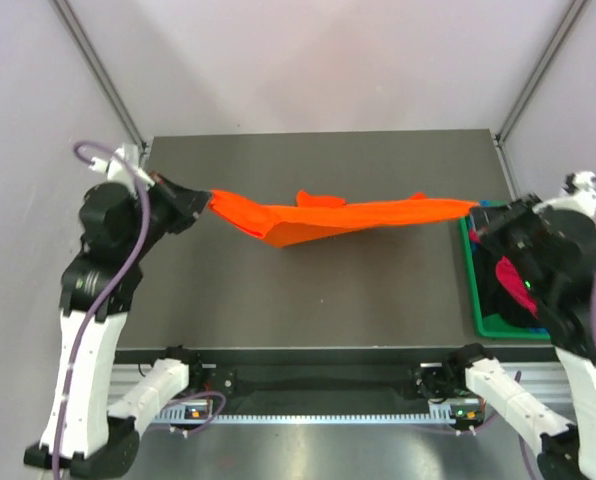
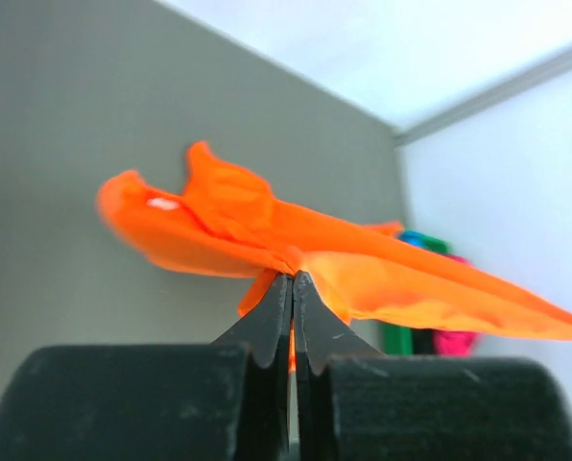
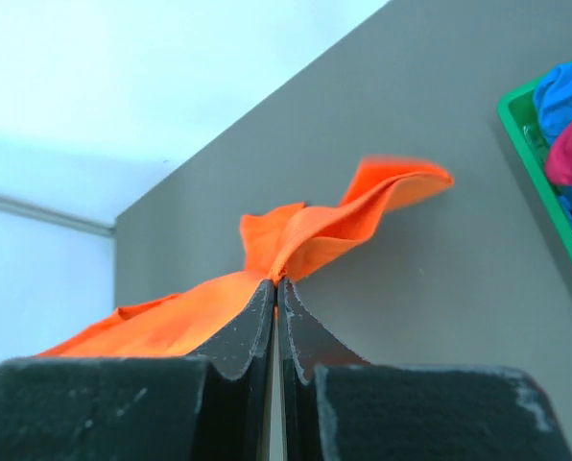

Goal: Fold and stack the t-shirts
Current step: Flatten the tshirt out, then fold the tshirt

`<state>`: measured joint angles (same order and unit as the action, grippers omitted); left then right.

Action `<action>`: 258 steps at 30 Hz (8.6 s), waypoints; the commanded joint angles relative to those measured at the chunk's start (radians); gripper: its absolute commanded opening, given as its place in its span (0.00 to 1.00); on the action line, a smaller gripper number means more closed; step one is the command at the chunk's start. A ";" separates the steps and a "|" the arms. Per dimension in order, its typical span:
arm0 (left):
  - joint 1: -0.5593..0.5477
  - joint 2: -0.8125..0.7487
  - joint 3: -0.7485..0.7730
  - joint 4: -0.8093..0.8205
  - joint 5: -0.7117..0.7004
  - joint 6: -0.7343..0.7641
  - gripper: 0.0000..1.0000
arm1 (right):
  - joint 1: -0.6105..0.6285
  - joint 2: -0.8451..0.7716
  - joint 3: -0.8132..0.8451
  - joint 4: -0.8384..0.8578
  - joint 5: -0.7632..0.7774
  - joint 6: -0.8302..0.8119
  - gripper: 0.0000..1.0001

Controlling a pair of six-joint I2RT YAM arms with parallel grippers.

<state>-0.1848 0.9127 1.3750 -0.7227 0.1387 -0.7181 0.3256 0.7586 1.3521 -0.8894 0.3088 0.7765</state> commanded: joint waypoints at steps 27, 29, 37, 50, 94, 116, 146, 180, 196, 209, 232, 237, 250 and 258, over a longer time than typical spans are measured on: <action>0.146 0.636 0.482 0.218 -0.004 0.001 0.00 | 0.001 0.677 0.372 0.474 -0.171 -0.235 0.00; 0.163 0.667 0.601 0.246 0.016 -0.046 0.00 | -0.005 0.732 0.526 0.440 -0.146 -0.281 0.00; 0.173 0.574 0.672 0.174 0.116 -0.053 0.00 | -0.042 0.733 0.696 0.333 -0.108 -0.355 0.00; 0.171 0.013 -0.339 0.074 0.122 -0.001 0.00 | -0.062 0.294 -0.253 0.362 -0.171 -0.226 0.00; 0.171 0.491 -0.390 0.247 0.087 -0.001 0.00 | -0.080 0.611 -0.441 0.326 -0.064 -0.174 0.00; 0.171 0.762 -0.152 0.313 0.096 0.077 0.00 | -0.151 0.666 -0.409 0.414 -0.060 -0.204 0.00; 0.171 0.963 -0.002 0.358 0.111 0.154 0.00 | -0.168 0.734 -0.412 0.480 -0.063 -0.252 0.00; 0.154 0.561 -0.365 0.246 0.076 0.069 0.44 | -0.168 0.590 -0.557 0.388 -0.230 -0.063 0.34; 0.162 0.620 -0.561 0.434 -0.073 -0.026 0.58 | -0.166 0.605 -0.722 0.605 -0.096 -0.074 0.34; 0.160 0.660 -0.487 0.338 -0.243 0.037 0.07 | -0.166 0.558 -0.716 0.544 -0.034 -0.111 0.00; 0.082 0.460 -0.387 0.338 0.038 -0.039 0.53 | -0.151 0.275 -0.748 0.359 -0.149 -0.121 0.37; -0.014 0.551 -0.366 0.373 0.022 -0.111 0.53 | -0.152 0.208 -0.726 0.331 -0.149 -0.135 0.43; -0.093 0.736 -0.344 0.519 -0.014 -0.284 0.57 | -0.152 0.186 -0.683 0.339 -0.175 -0.166 0.45; -0.120 0.816 -0.261 0.517 -0.051 -0.264 0.42 | -0.151 0.182 -0.689 0.354 -0.172 -0.172 0.45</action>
<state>-0.2977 1.7126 1.0515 -0.2661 0.1127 -0.9874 0.1699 0.9607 0.6239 -0.5537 0.1364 0.6205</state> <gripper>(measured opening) 0.465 0.447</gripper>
